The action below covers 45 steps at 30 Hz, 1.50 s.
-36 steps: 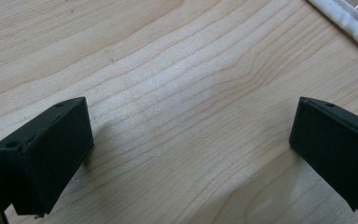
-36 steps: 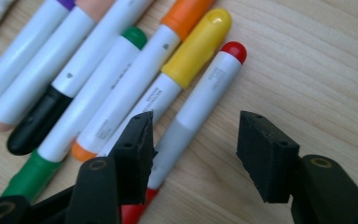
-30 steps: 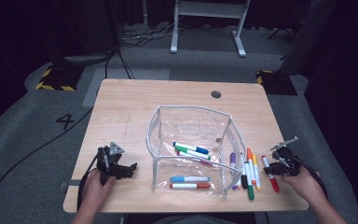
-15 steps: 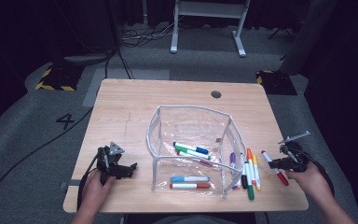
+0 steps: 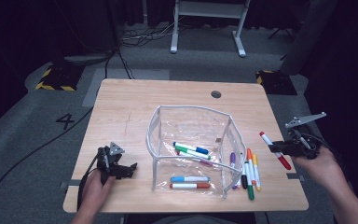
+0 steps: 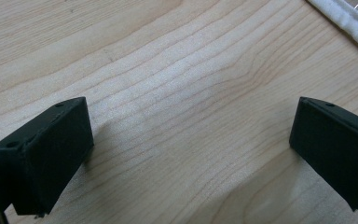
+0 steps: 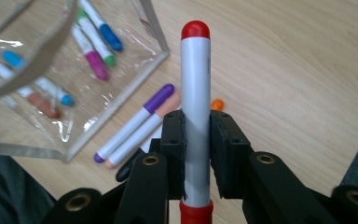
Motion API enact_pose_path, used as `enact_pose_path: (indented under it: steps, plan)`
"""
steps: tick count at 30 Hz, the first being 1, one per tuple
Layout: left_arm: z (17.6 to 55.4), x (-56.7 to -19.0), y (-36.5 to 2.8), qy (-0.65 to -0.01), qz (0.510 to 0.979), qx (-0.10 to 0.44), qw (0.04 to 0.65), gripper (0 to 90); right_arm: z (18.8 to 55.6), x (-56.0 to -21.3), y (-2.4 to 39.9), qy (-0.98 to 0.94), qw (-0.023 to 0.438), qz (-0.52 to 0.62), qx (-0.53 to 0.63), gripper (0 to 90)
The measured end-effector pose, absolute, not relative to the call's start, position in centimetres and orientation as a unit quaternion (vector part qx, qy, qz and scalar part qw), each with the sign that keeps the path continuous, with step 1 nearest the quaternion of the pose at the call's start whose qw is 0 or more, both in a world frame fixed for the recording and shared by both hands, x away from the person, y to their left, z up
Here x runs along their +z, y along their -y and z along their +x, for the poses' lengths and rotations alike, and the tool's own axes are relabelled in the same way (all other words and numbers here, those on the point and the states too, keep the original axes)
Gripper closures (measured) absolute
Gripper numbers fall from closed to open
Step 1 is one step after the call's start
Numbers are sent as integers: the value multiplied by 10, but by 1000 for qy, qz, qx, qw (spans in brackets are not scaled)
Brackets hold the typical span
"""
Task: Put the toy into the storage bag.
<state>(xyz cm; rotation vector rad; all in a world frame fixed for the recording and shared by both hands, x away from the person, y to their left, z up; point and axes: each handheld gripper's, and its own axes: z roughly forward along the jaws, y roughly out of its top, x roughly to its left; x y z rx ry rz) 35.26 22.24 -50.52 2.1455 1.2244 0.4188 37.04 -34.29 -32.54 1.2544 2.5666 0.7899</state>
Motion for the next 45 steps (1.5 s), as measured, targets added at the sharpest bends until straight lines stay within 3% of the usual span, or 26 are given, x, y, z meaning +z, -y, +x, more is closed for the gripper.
enact_pose_path:
  steps: [10, 22, 45]
  plan:
    - [353, -505, -222, -464, 813, 159, 313, 0, 372, -283, 316, -876, 110, 378, 281, 763]
    - [353, -505, -222, -464, 813, 159, 313, 0, 375, -244, 261, -901, 100, 307, 288, 763]
    - [353, -505, -222, -464, 813, 159, 313, 0, 385, -238, 145, -945, 62, 201, 249, 763]
